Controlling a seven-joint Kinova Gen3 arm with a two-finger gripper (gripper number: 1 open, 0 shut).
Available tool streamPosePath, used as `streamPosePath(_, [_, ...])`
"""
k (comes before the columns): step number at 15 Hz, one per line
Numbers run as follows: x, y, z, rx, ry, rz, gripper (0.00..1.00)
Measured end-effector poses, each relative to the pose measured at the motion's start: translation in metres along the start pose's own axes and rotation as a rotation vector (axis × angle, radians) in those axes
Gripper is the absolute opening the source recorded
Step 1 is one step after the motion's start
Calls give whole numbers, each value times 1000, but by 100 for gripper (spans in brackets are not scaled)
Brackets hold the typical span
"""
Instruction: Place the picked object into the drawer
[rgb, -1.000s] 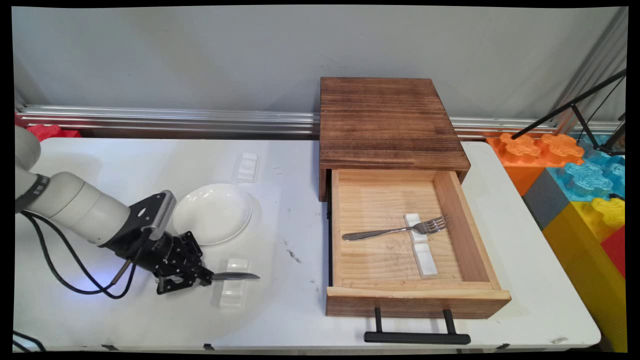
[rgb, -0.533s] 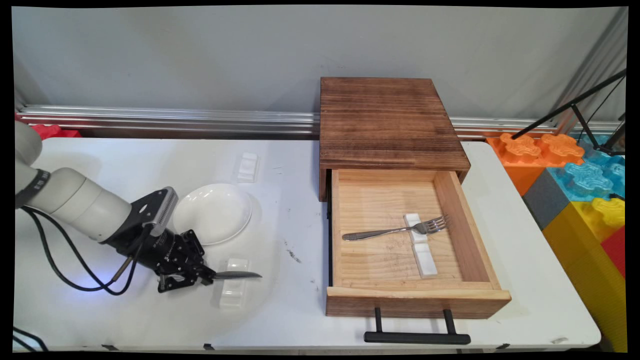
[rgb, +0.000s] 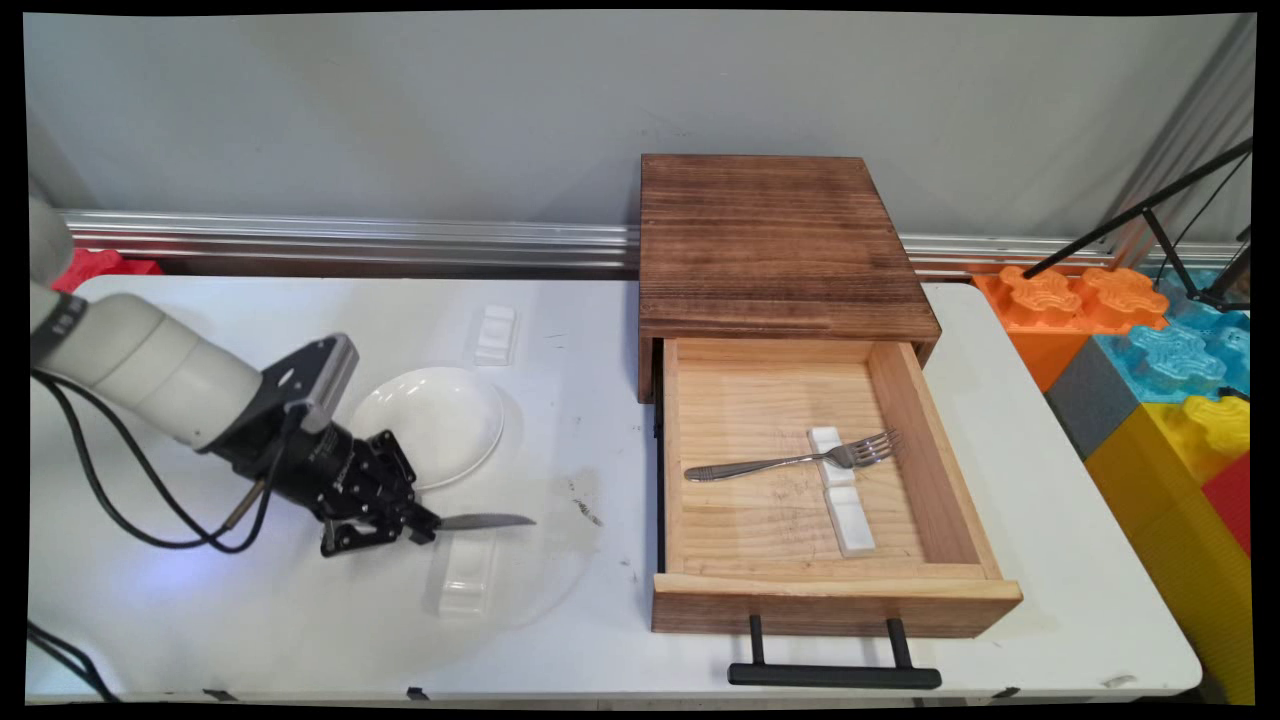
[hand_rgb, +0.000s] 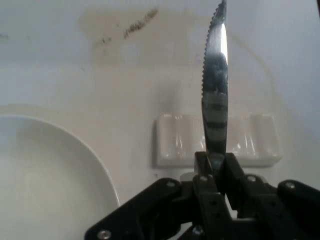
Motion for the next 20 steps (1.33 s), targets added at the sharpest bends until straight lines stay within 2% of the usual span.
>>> streamPosePath(11, [81,5,-44,33,-4,-47,0])
streamPosePath(14, [119,11,-50,35,-4,-68,0])
streamPosePath(20, [177,16,-51,41,-1,-79,0])
